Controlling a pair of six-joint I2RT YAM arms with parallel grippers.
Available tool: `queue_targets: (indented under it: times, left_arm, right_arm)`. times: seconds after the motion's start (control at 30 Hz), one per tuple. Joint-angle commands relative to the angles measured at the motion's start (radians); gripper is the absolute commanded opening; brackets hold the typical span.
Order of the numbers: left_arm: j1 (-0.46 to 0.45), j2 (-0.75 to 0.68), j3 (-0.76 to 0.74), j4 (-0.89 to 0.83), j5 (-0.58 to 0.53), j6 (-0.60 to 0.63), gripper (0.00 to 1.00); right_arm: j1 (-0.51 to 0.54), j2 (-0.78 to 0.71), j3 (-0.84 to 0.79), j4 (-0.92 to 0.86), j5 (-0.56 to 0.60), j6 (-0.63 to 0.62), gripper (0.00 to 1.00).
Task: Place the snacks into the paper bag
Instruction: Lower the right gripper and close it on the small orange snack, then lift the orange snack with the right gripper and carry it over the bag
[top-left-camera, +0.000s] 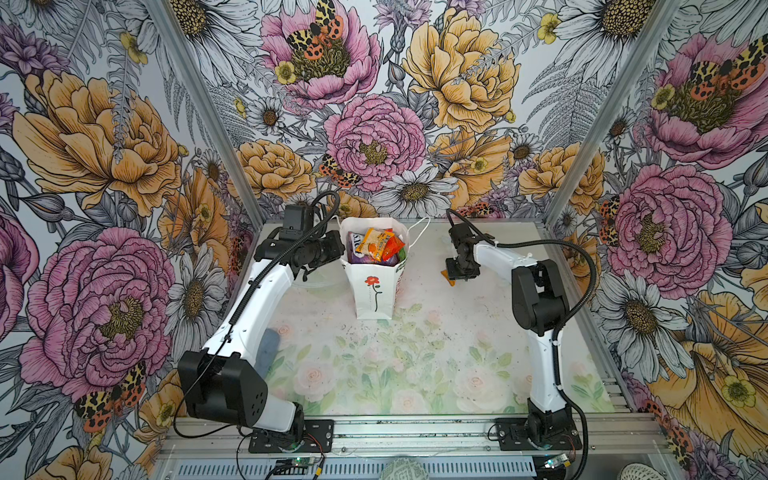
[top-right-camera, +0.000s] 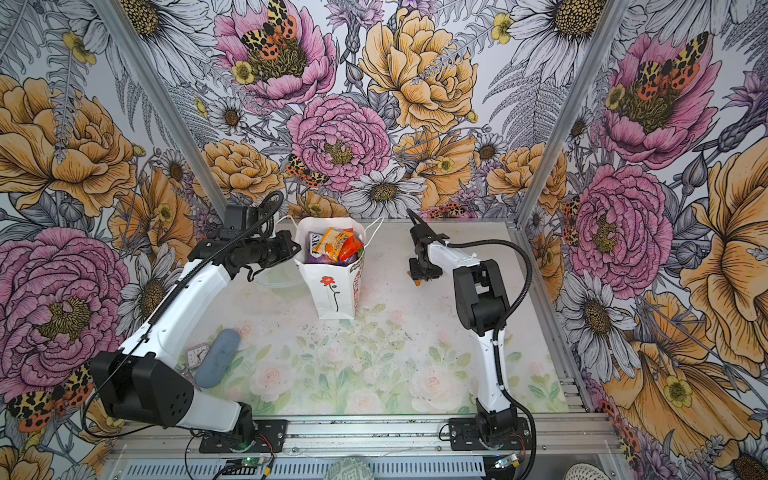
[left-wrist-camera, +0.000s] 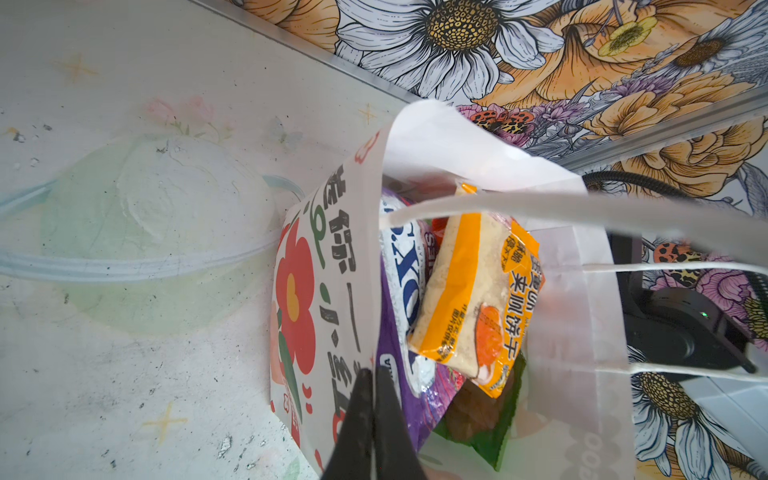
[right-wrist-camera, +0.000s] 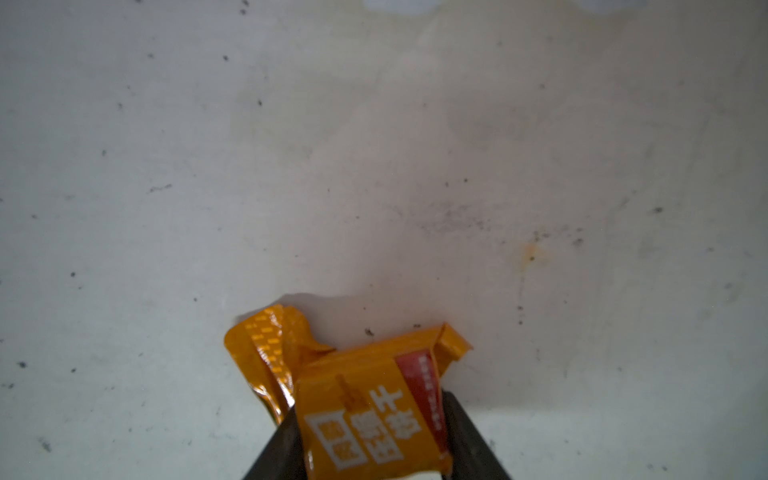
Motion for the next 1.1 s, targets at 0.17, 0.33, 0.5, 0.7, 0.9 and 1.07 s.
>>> queue_targets:
  times: [0.17, 0.33, 0.5, 0.7, 0.9, 1.07]
  left_arm:
    - [0.014, -0.047, 0.008, 0.047, 0.028, 0.005, 0.04]
    - [0.014, -0.047, 0.008, 0.047, 0.028, 0.005, 0.04]
    - [0.016, -0.047, 0.008, 0.048, 0.028, 0.006, 0.04]
    - [0.014, -0.044, 0.009, 0.047, 0.032, 0.004, 0.04]
    - [0.015, -0.041, 0.009, 0.048, 0.032, 0.004, 0.04]
    - [0.012, -0.039, 0.008, 0.047, 0.031, 0.004, 0.04]
  right_arm:
    - [0.003, -0.096, -0.064, 0.028, 0.002, 0.030, 0.36]
    - [0.004, -0.183, -0.154, 0.066, -0.013, 0.053, 0.34]
    - [0.013, -0.299, -0.263, 0.088, -0.019, 0.081, 0.33]
    - [0.020, -0.483, -0.379, 0.096, -0.030, 0.111, 0.33]
    - [0.025, -0.655, -0.374, 0.060, -0.068, 0.140, 0.32]
    - [0.041, -0.730, -0.269, -0.006, -0.094, 0.155, 0.30]
